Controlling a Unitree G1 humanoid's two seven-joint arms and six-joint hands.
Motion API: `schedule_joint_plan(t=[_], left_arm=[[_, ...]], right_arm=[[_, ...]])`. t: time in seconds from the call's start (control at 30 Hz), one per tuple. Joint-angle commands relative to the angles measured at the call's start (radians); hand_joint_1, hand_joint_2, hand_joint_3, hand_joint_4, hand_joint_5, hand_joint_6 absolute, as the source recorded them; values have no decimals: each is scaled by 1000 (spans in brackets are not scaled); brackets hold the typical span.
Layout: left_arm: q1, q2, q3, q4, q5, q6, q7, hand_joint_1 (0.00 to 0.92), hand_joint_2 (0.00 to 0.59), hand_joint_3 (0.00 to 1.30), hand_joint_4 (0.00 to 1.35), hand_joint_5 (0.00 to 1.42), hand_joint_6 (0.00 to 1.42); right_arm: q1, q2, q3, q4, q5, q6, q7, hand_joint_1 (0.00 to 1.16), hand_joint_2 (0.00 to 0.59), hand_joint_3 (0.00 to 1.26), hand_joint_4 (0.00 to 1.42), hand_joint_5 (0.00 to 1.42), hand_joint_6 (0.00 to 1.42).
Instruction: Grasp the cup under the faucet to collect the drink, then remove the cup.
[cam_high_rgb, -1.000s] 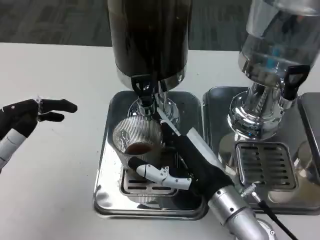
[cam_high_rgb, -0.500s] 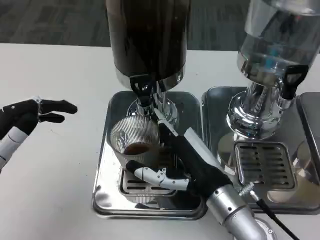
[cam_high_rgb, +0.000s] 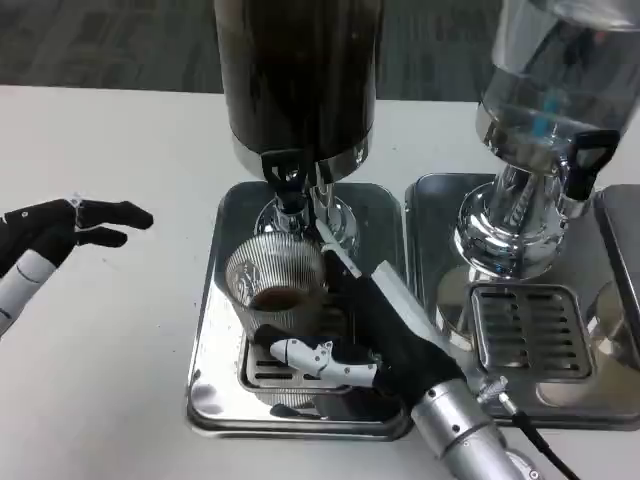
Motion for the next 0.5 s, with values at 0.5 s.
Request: schedule_joint_plan(t=[0.5], left_arm=[[10,24,3,-3,18,7,7,0,184,498,385,266,386]], right_arm=[[52,22,29,-16,-70,37,-79,679,191,118,214,435,741]])
